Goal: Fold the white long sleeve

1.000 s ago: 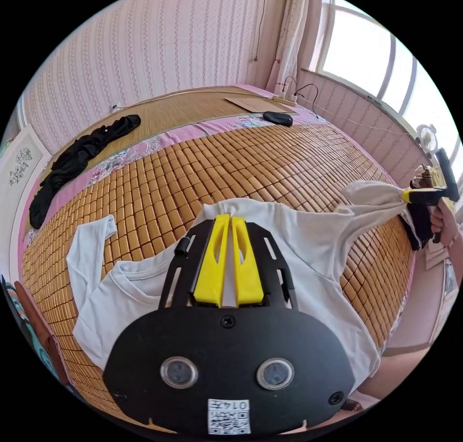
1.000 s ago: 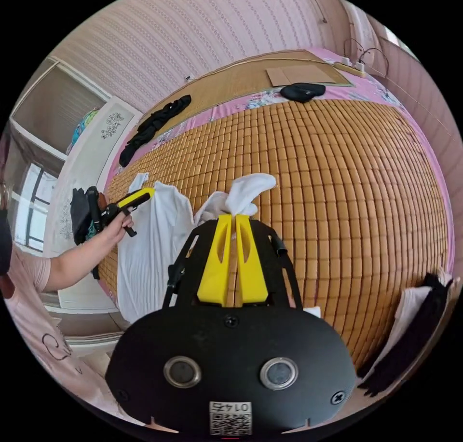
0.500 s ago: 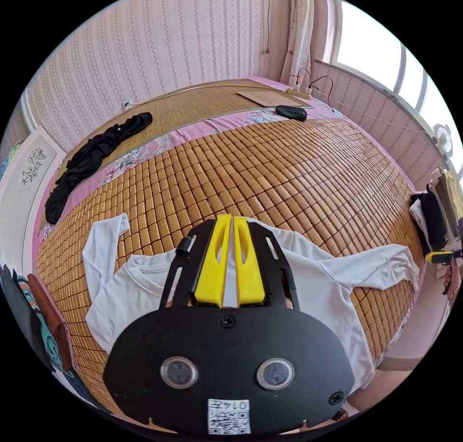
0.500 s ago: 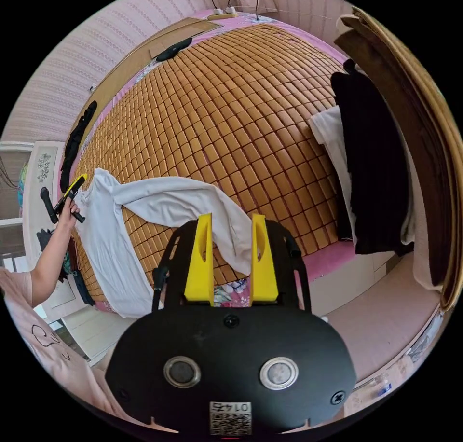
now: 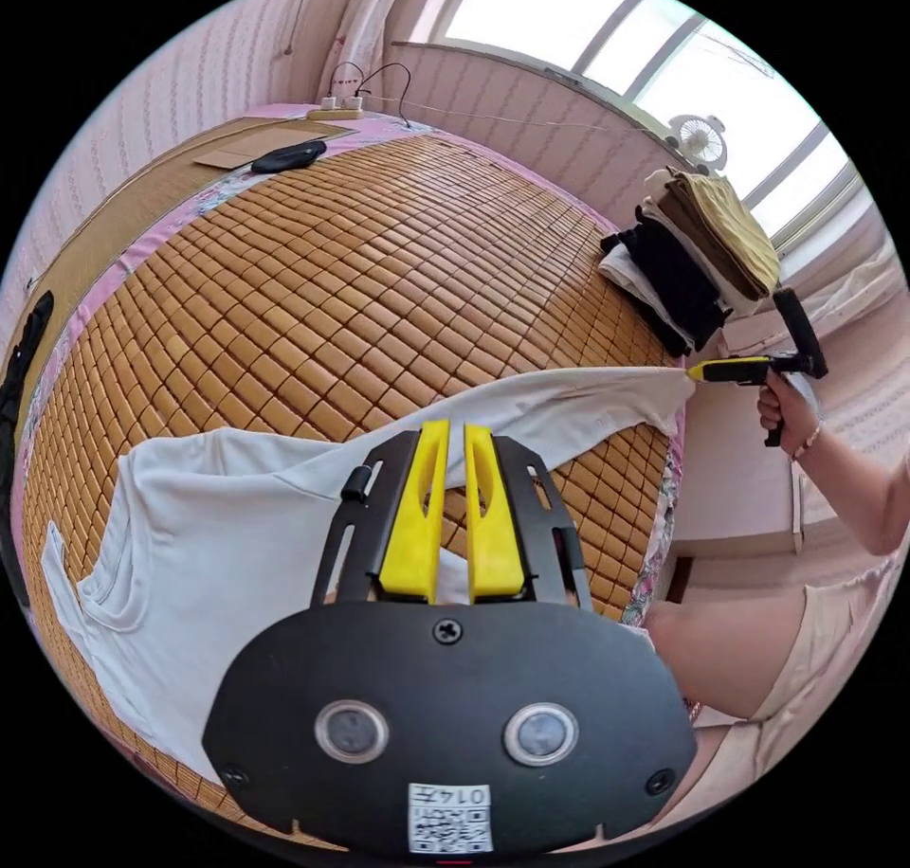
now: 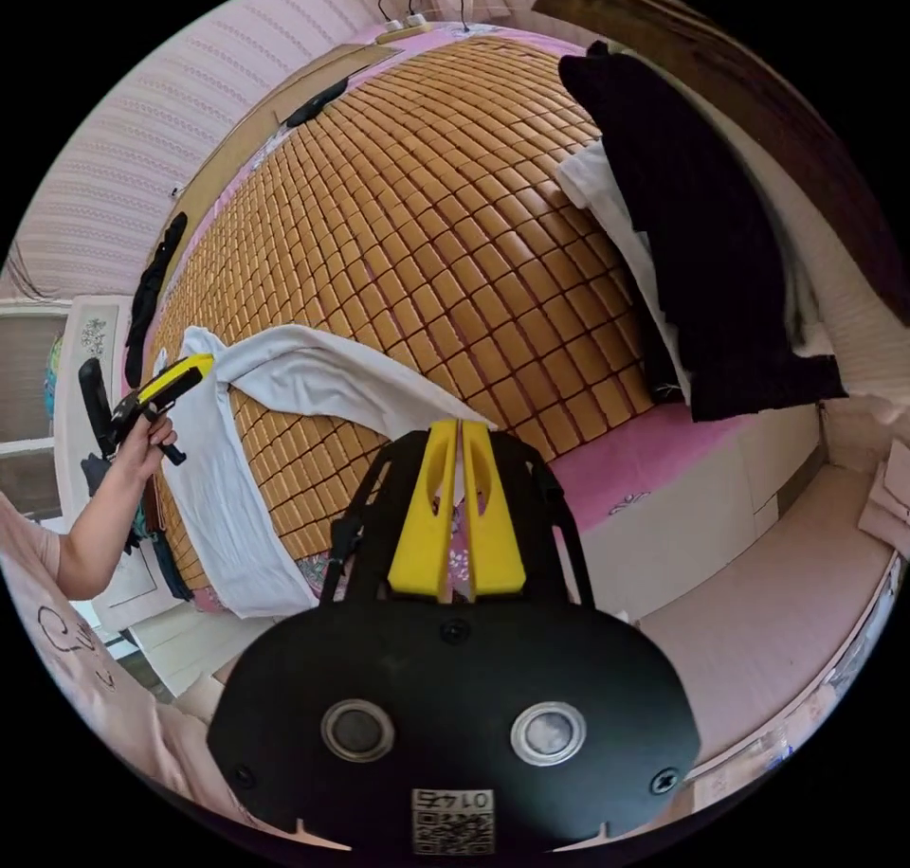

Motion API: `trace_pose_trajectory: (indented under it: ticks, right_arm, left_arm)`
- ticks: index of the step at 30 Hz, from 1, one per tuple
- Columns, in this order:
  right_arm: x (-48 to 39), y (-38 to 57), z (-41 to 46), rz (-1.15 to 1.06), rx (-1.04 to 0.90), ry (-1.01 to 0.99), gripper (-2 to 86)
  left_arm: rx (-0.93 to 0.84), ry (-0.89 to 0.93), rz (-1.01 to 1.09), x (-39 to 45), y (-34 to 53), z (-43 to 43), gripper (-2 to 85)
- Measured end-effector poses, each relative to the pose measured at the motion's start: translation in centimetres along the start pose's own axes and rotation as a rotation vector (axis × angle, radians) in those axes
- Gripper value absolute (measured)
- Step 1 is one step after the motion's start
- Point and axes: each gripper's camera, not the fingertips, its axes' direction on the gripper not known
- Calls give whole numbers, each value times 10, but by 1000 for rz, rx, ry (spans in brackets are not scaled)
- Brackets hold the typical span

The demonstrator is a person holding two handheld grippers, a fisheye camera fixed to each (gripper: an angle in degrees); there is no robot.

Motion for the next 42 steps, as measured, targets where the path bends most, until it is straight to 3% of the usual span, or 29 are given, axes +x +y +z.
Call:
trace_pose_trajectory:
  ticks: [3, 8, 12, 15, 21, 25, 30, 34, 42]
  right_arm:
    - [17, 20, -22, -46, 45, -113, 3]
    - [26, 34, -26, -90, 5, -110, 2]
    - [8, 22, -53, -195, 203, -129, 3]
    - [0, 33, -54, -260, 175, -47, 7]
    - [45, 51, 24, -68, -172, 6, 68]
    - [46, 35, 46, 5, -66, -60, 91]
    - [36, 6, 78, 74, 27, 41, 116]
    - [37, 7, 99, 155, 36, 191, 24]
    - [47, 15, 95, 191, 27, 179, 4]
  left_arm:
    - [-20, 4, 22, 9, -4, 3, 13]
    - [-30, -27, 31, 6, -5, 1, 17]
    - [11, -29, -6, -5, -13, -12, 20]
    - [48, -40, -36, -13, -14, -25, 19]
    - [10, -122, -69, -30, -12, -21, 30]
    - [-34, -177, -89, -45, -19, -5, 49]
    - [-136, -214, -122, -55, -22, 24, 57]
    - [-115, -165, -118, -54, -18, 22, 1]
    - [88, -201, -209, -64, -22, 4, -10]
